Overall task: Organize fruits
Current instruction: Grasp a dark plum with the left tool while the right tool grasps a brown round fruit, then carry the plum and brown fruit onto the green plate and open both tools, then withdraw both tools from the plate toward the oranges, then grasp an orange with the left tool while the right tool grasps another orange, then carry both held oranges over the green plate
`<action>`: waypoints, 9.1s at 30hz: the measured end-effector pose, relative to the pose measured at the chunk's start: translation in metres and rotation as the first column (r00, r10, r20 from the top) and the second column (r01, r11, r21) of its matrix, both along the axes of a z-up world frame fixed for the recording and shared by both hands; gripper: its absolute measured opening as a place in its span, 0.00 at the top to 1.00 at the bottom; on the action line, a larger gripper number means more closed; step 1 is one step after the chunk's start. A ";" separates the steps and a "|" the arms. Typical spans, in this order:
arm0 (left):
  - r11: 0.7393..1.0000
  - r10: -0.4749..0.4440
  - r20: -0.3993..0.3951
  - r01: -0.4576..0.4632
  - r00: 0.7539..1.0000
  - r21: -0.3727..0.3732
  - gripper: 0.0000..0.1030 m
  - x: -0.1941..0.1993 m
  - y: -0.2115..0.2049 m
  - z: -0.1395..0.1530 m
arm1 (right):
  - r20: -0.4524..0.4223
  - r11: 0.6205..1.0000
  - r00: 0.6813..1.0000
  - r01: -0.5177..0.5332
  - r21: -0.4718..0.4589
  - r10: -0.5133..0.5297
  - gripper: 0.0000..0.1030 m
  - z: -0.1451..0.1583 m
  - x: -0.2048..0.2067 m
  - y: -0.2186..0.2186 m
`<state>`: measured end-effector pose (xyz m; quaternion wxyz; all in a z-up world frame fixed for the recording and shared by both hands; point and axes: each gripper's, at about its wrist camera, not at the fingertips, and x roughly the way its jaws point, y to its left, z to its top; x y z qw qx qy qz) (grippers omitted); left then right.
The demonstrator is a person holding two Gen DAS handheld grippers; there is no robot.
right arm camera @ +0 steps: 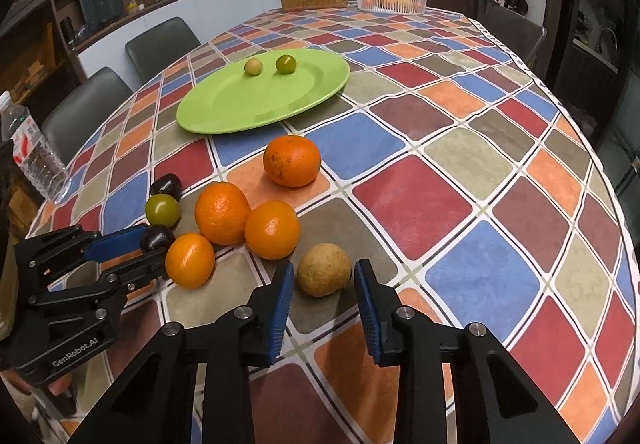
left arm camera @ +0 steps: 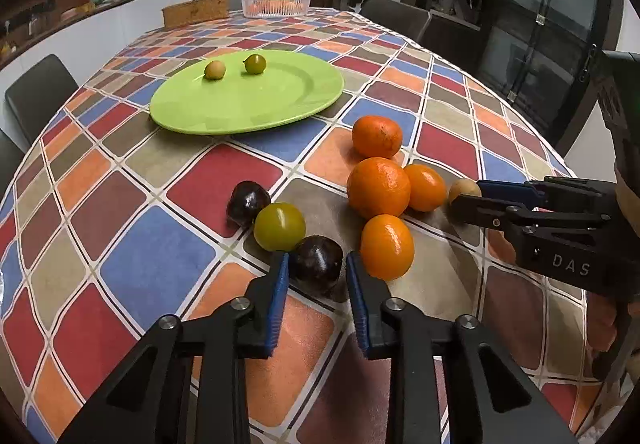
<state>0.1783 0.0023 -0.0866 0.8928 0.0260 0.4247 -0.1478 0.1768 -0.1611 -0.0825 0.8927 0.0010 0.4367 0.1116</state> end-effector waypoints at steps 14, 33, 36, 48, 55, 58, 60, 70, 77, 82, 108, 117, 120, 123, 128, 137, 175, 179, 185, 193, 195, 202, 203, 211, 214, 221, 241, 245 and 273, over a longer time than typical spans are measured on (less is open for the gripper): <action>1.000 0.013 0.023 -0.013 1.000 -0.025 0.75 -0.017 -0.001 0.017 | 0.018 0.999 1.000 -0.024 0.025 0.023 0.71 0.011 -0.012 0.000; 0.999 0.019 0.178 -0.010 0.984 -0.048 0.75 -0.046 -0.002 0.078 | 0.171 0.993 0.981 -0.104 0.053 0.093 0.71 0.067 -0.047 0.013; 0.999 0.021 0.207 -0.012 0.978 -0.044 0.75 -0.045 -0.001 0.087 | 0.196 0.992 0.975 -0.115 0.059 0.101 0.71 0.076 -0.049 0.016; 0.999 0.043 0.304 -0.037 0.952 -0.027 0.75 -0.022 0.002 0.119 | 0.293 0.988 0.952 -0.120 0.099 0.086 0.71 0.110 -0.024 0.020; 0.998 0.064 0.321 -0.058 0.945 -0.029 0.75 0.006 0.011 0.130 | 0.309 0.986 0.947 -0.130 0.106 0.092 0.71 0.123 0.005 0.028; 0.998 0.066 0.320 -0.062 0.945 -0.021 0.75 0.021 0.015 0.131 | 0.304 0.985 0.947 -0.137 0.101 0.100 0.71 0.125 0.021 0.033; 0.998 0.067 0.318 -0.066 0.946 -0.013 0.75 0.030 0.017 0.131 | 0.300 0.986 0.948 -0.142 0.090 0.109 0.71 0.125 0.032 0.037; 0.998 0.068 0.273 -0.065 0.960 -0.021 0.75 0.079 0.032 0.125 | 0.255 0.984 0.957 -0.162 0.073 0.139 0.71 0.123 0.088 0.053; 0.997 0.073 0.214 -0.063 0.974 -0.053 0.75 0.121 0.044 0.107 | 0.183 0.983 0.969 -0.176 0.055 0.164 0.71 0.106 0.128 0.066; 0.993 0.091 0.139 -0.080 0.986 -0.087 0.75 0.153 0.053 0.087 | 0.138 0.984 0.977 -0.173 0.042 0.165 0.71 0.093 0.155 0.073; 0.993 0.116 0.090 -0.115 0.989 -0.017 0.57 0.154 0.058 0.073 | 0.046 0.995 0.994 -0.096 0.041 0.094 0.64 0.067 0.180 0.055; 0.994 0.109 0.203 -0.110 0.973 -0.005 0.46 0.086 0.040 0.106 | 0.182 0.991 0.976 -0.132 0.039 0.123 0.55 0.099 0.112 0.041; 0.994 0.110 0.235 -0.111 0.966 -0.009 0.44 0.063 0.036 0.116 | 0.222 0.989 0.968 -0.136 0.054 0.121 0.55 0.109 0.086 0.036; 0.993 0.117 0.260 -0.116 0.959 -0.019 0.41 0.040 0.031 0.124 | 0.241 0.988 0.963 -0.139 0.075 0.117 0.55 0.115 0.067 0.031; 0.992 0.125 0.287 -0.125 0.950 -0.018 0.40 0.009 0.024 0.129 | 0.281 0.988 0.952 -0.145 0.058 0.123 0.55 0.122 0.034 0.026; 0.991 0.131 0.294 -0.132 0.947 -0.018 0.40 -0.035 0.008 0.117 | 0.314 0.984 0.935 -0.176 0.005 0.165 0.55 0.119 -0.010 0.018; 0.996 -0.069 0.158 0.059 0.985 0.071 0.59 -0.039 -0.040 0.032 | 0.177 0.931 0.915 -0.346 -0.115 0.362 0.55 0.036 -0.022 0.009; 0.996 -0.070 0.131 0.062 0.989 0.059 0.62 -0.031 -0.040 0.024 | 0.141 0.932 0.922 -0.351 -0.096 0.362 0.55 0.026 -0.012 0.011; 0.997 -0.071 0.097 0.067 0.993 0.044 0.62 -0.022 -0.040 0.015 | 0.102 0.935 0.930 -0.348 -0.064 0.354 0.55 0.016 0.000 0.012; 0.997 -0.071 0.075 0.068 0.995 0.039 0.62 -0.012 -0.044 0.009 | 0.066 0.933 0.931 -0.355 -0.054 0.358 0.56 0.005 0.014 0.016; 0.997 -0.070 0.073 0.067 0.995 0.041 0.63 -0.009 -0.044 0.008 | 0.064 0.933 0.931 -0.356 -0.055 0.359 0.56 0.004 0.016 0.018; 0.998 -0.063 0.056 0.062 0.996 0.030 0.71 -0.002 -0.042 0.005 | 0.055 0.933 0.932 -0.355 -0.054 0.357 0.60 -0.001 0.024 0.020; 0.998 -0.063 0.053 0.062 0.997 0.025 0.71 -0.002 -0.041 0.005 | 0.053 0.933 0.932 -0.355 -0.052 0.358 0.62 -0.001 0.025 0.020; 0.998 -0.057 0.051 0.056 0.997 0.013 0.71 -0.002 -0.039 0.006 | 0.043 0.934 0.933 -0.355 -0.045 0.357 0.67 -0.005 0.024 0.020; 0.999 -0.054 0.062 0.053 0.997 0.012 0.72 -0.005 -0.039 0.009 | 0.047 0.937 0.936 -0.347 -0.040 0.348 0.67 -0.003 0.021 0.019; 0.999 -0.048 0.082 0.048 0.995 0.003 0.72 -0.013 -0.036 0.019 | 0.061 0.946 0.944 -0.324 -0.021 0.325 0.67 0.004 0.013 0.014; 1.000 0.001 0.221 0.004 0.975 -0.024 0.72 -0.039 -0.022 0.070 | 0.172 0.963 0.950 -0.269 0.023 0.261 0.68 0.051 -0.013 0.015; 1.000 0.013 0.257 -0.006 0.966 -0.028 0.72 -0.038 -0.017 0.082 | 0.206 0.967 0.950 -0.250 0.043 0.236 0.67 0.064 -0.013 0.016; 0.998 0.060 0.346 -0.061 0.936 -0.009 0.72 0.052 0.027 0.117 | 0.273 0.975 0.943 -0.213 0.057 0.191 0.67 0.111 0.076 0.054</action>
